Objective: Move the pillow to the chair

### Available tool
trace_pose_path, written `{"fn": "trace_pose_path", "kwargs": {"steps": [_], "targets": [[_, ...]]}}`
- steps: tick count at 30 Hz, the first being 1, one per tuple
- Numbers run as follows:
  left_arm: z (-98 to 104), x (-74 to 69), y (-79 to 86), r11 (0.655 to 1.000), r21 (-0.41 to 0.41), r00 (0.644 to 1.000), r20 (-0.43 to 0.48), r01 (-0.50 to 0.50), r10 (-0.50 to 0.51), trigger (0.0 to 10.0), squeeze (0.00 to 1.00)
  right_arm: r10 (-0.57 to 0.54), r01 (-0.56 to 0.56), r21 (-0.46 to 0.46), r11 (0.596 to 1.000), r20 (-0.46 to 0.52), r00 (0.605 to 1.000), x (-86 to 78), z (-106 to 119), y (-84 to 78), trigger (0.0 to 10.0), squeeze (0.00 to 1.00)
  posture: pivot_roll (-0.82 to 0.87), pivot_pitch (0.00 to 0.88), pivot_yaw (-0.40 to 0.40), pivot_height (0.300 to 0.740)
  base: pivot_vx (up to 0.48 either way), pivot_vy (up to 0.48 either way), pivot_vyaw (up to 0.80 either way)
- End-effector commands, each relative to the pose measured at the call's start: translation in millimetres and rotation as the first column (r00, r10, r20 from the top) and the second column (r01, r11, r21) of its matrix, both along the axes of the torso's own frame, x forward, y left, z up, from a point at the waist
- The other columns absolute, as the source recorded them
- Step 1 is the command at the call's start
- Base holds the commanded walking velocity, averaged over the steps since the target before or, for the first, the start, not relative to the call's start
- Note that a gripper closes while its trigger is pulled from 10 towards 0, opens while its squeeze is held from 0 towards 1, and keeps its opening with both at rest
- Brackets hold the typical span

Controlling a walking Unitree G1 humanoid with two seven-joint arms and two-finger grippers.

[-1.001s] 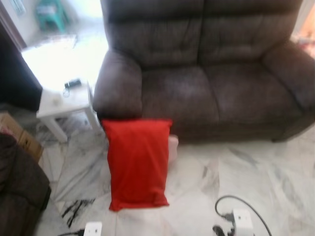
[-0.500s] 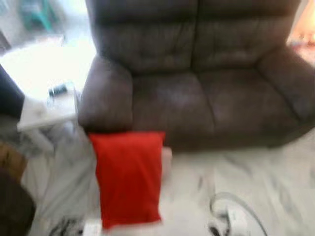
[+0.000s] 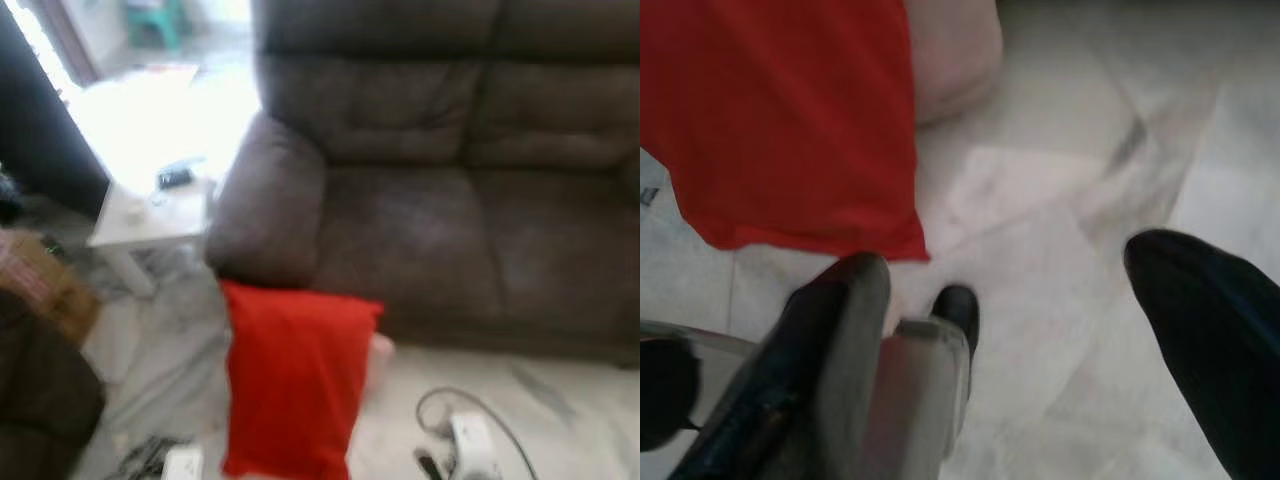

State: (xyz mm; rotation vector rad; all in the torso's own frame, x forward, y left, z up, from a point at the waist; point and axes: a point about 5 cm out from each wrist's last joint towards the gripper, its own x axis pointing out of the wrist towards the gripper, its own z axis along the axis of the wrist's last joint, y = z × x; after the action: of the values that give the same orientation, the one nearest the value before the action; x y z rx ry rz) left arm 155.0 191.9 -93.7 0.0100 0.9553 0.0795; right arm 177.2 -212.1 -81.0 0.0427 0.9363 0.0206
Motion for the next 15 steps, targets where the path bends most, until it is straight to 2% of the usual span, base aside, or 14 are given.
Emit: {"fn": "trace_pose_path", "kwargs": {"steps": [1,10,15], "targets": [[-3.3,-10.5,7.8,1.0,0.017,0.999,-0.036,-0.014,0.015,10.0,0.0,0.008,-0.008,0.014,1.0,-0.007,1.0,-2.4,-2.2,6.3,10.0,0.0,0.07,0.125,-0.024,0.74,0.0,0.0,0.8],[-3.9,-13.8,10.5,1.0,0.015,0.999,-0.039,-0.022,0.023,10.0,0.0,0.01,-0.01,0.011,1.0,-0.007,1.0,-2.2,-2.1,5.8,10.0,0.0,0.07,0.128,-0.026,0.74,0.0,0.0,0.8],[-3.6,-18.5,19.8,0.999,0.022,0.999,-0.039,-0.027,0.028,10.0,0.0,0.013,-0.013,0.012,1.0,-0.006,1.0,-1.5,-1.9,6.4,10.0,0.0,0.07,0.128,-0.025,0.74,0.0,0.0,0.8]]}}
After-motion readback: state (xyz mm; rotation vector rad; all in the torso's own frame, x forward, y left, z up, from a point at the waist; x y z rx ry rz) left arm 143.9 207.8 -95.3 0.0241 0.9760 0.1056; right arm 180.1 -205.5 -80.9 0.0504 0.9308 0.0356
